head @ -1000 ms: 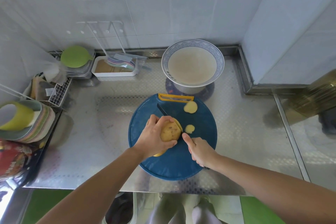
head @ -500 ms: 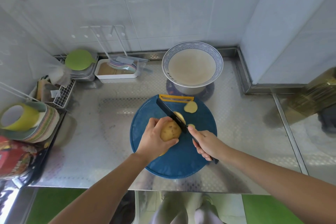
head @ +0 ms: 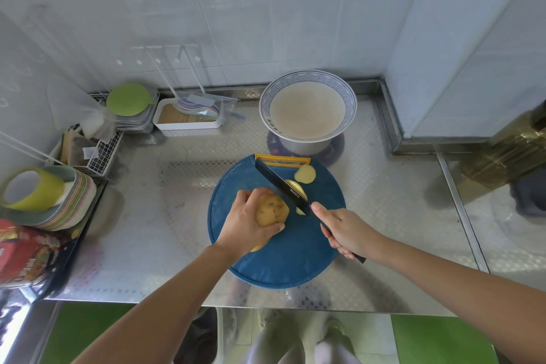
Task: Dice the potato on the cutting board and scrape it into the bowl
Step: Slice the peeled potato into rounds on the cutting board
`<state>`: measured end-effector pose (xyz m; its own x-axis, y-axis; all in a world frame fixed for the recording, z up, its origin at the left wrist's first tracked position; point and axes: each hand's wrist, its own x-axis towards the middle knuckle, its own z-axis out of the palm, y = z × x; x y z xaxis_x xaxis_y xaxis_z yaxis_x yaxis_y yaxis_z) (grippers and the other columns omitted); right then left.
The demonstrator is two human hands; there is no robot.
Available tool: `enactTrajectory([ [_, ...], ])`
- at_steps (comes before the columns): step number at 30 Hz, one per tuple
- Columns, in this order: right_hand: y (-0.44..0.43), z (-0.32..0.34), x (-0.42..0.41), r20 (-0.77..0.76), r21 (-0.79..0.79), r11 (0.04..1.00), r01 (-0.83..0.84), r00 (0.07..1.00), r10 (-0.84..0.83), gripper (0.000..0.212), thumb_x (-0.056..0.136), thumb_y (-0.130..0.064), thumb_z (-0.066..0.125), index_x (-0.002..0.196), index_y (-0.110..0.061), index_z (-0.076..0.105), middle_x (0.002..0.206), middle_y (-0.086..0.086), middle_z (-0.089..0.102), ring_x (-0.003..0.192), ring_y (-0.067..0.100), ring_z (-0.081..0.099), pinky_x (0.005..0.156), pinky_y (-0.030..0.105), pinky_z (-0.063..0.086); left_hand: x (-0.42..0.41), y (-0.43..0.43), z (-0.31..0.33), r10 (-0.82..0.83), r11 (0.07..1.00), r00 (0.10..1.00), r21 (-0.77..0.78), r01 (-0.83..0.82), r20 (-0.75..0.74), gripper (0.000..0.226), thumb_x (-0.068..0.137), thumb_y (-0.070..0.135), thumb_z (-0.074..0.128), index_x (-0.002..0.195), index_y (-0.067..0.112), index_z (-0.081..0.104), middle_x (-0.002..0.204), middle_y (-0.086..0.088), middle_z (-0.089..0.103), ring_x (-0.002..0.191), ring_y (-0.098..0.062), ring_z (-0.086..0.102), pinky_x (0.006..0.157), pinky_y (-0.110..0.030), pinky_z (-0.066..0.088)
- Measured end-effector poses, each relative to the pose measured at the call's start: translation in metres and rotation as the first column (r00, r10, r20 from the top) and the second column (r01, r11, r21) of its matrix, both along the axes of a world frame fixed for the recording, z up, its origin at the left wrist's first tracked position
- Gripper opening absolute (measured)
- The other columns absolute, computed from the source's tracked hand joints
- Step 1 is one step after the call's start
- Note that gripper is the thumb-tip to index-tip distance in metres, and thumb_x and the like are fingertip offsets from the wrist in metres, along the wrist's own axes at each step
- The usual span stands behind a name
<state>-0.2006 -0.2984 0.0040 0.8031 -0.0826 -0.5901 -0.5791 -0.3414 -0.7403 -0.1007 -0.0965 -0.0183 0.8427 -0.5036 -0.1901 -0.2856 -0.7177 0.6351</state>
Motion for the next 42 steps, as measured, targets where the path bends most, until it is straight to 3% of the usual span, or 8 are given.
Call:
enactTrajectory([
  [4, -0.008, -0.001, 0.005, 0.071, -0.225, 0.971, -0.076, 0.993, 0.094, 0.062, 0.098, -0.061, 0.028, 0.065, -0.011, 0.042, 0.051, -0.002, 0.043, 0.043, 0.008, 0.04, 0.05, 0.023, 0.037, 0.001, 0.002, 0.002, -0.038, 0.999, 0.999, 0.028, 0.039, -0.004, 0.074, 0.069, 0.046, 0.08, 0.129, 0.039, 0.038, 0.121, 0.012, 0.029, 0.114, -0.011, 0.034, 0.098, -0.031, 0.039],
  [9, -0.02, -0.006, 0.005, 0.076, -0.63, 0.743, -0.225, 0.935, 0.348, 0.053, 0.099, -0.06, 0.021, 0.068, -0.02, 0.039, 0.067, -0.002, 0.052, 0.067, 0.016, 0.056, 0.065, 0.031, 0.047, 0.001, -0.002, 0.003, -0.104, 0.992, 0.983, 0.091, 0.091, 0.152, 0.083, 0.07, 0.05, 0.078, 0.138, 0.031, 0.034, 0.135, 0.005, 0.027, 0.126, -0.013, 0.023, 0.107, -0.034, 0.032],
  [15, -0.026, -0.006, 0.007, 0.028, -0.756, 0.598, -0.267, 0.899, 0.436, 0.054, 0.099, -0.061, 0.019, 0.084, -0.018, 0.047, 0.084, 0.004, 0.064, 0.071, 0.017, 0.058, 0.063, 0.028, 0.045, 0.007, -0.015, 0.001, -0.286, 0.954, 0.912, 0.179, 0.241, 0.294, 0.097, 0.074, 0.057, 0.071, 0.15, 0.025, 0.02, 0.143, -0.002, 0.025, 0.132, -0.02, 0.018, 0.114, -0.042, 0.023],
  [21, -0.029, -0.003, 0.003, -0.037, -0.852, 0.421, -0.312, 0.837, 0.547, 0.057, 0.099, -0.063, 0.016, 0.094, -0.016, 0.048, 0.09, 0.005, 0.068, 0.081, 0.023, 0.066, 0.063, 0.031, 0.044, 0.027, -0.047, 0.004, -0.353, 0.929, 0.857, 0.029, 0.37, 0.375, 0.07, 0.091, 0.067, 0.033, 0.139, 0.018, 0.048, 0.134, -0.003, 0.054, 0.13, -0.02, 0.039, 0.119, -0.044, 0.014],
  [29, -0.035, 0.001, 0.002, -0.047, -0.877, 0.37, -0.305, 0.822, 0.567, 0.055, 0.1, -0.063, 0.017, 0.092, -0.016, 0.045, 0.088, 0.005, 0.067, 0.075, 0.023, 0.062, 0.059, 0.032, 0.036, 0.05, -0.075, 0.025, -0.545, 0.825, 0.837, 0.142, 0.546, -0.053, 0.041, 0.092, 0.048, 0.053, 0.123, 0.022, 0.064, 0.125, 0.006, 0.062, 0.118, -0.013, 0.047, 0.104, -0.029, 0.033],
  [32, -0.036, -0.003, 0.0, -0.062, -0.886, 0.348, -0.307, 0.822, 0.567, 0.06, 0.099, -0.063, 0.016, 0.097, -0.014, 0.051, 0.086, 0.005, 0.066, 0.073, 0.023, 0.062, 0.058, 0.031, 0.038, 0.051, -0.073, 0.031, -0.533, 0.834, 0.845, 0.15, 0.531, -0.03, 0.035, 0.098, 0.04, 0.046, 0.116, 0.019, 0.067, 0.109, 0.004, 0.066, 0.101, -0.012, 0.056, 0.084, -0.02, 0.038],
  [36, -0.035, -0.004, -0.005, -0.062, -0.882, 0.361, -0.302, 0.835, 0.547, 0.063, 0.098, -0.064, 0.016, 0.097, -0.014, 0.054, 0.083, 0.004, 0.064, 0.065, 0.02, 0.052, 0.057, 0.029, 0.038, 0.062, -0.074, 0.03, -0.538, 0.77, 0.809, 0.53, 0.356, 0.237, 0.014, 0.101, 0.015, 0.045, 0.11, 0.016, 0.055, 0.101, 0.0, 0.057, 0.1, -0.02, 0.059, 0.075, -0.027, 0.044],
  [42, -0.046, -0.001, -0.021, -0.035, -0.74, 0.631, -0.233, 0.95, 0.311, 0.056, 0.098, -0.064, 0.021, 0.074, -0.018, 0.045, 0.063, -0.005, 0.047, 0.057, 0.014, 0.049, 0.051, 0.025, 0.033, 0.088, -0.073, 0.034, -0.445, 0.708, 0.832, 0.699, 0.1, 0.332, 0.028, 0.09, 0.003, 0.056, 0.114, 0.018, 0.051, 0.106, -0.003, 0.058, 0.092, -0.02, 0.056, 0.068, -0.026, 0.038],
])
